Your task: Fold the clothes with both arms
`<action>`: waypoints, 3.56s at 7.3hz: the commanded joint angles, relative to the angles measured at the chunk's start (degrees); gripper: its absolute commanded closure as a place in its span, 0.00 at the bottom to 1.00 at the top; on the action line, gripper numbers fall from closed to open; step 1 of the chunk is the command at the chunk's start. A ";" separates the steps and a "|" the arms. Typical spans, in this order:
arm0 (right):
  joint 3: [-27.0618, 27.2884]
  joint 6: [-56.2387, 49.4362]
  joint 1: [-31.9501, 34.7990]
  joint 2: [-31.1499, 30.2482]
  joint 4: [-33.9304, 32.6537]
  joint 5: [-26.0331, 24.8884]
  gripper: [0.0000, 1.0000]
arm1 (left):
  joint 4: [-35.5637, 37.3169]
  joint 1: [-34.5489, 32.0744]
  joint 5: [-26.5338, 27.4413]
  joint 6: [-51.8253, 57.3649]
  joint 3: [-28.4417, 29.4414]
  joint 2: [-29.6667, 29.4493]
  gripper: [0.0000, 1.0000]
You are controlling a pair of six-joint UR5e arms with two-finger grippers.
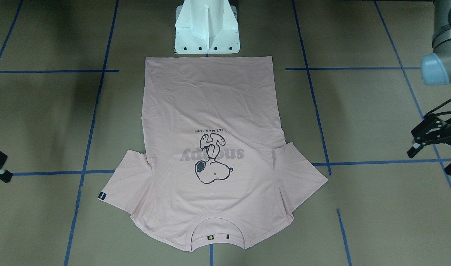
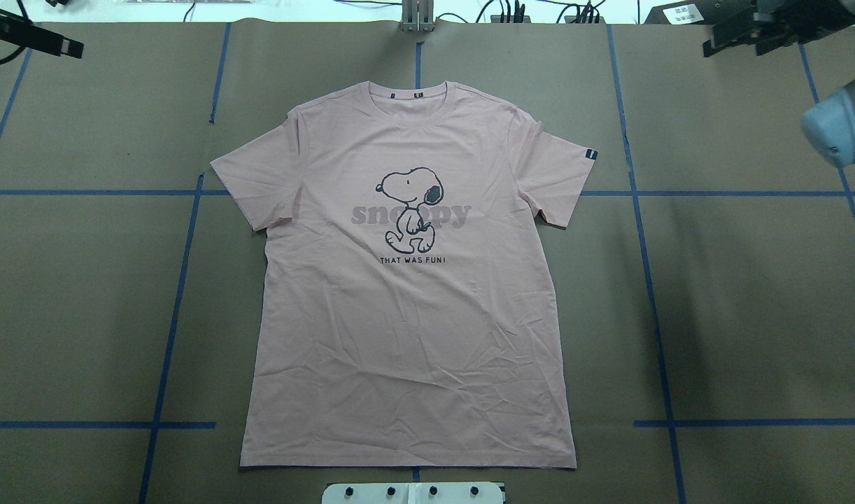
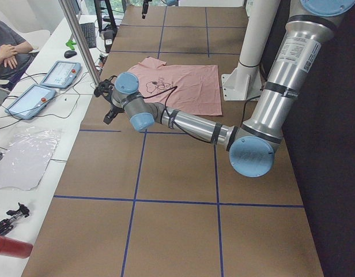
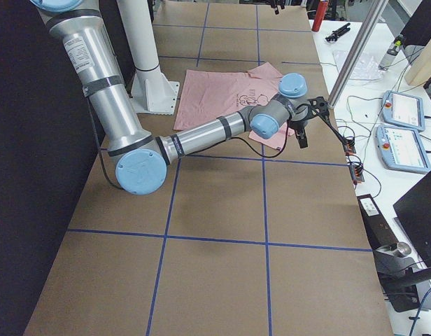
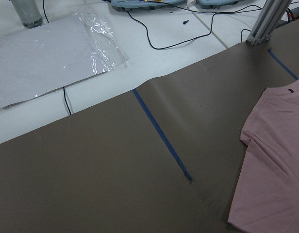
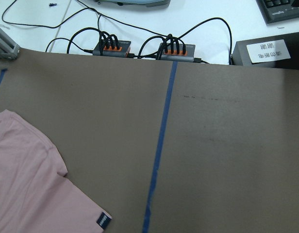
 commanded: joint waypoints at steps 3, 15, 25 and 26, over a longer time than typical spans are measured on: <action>-10.49 16.80 -13.58 7.22 7.87 -16.73 0.12 | 0.23 6.03 4.09 -7.80 -0.08 -3.22 0.00; -14.30 18.68 -22.39 4.23 11.98 -25.64 0.35 | 0.23 7.27 4.27 -7.80 0.36 -3.40 0.00; -14.31 19.38 -22.92 4.85 11.80 -26.61 1.00 | 0.14 7.27 4.27 -7.72 0.27 -2.96 0.00; -12.22 19.47 -22.75 4.94 10.41 -26.52 1.00 | 0.14 7.27 4.27 -7.63 0.18 -2.79 0.00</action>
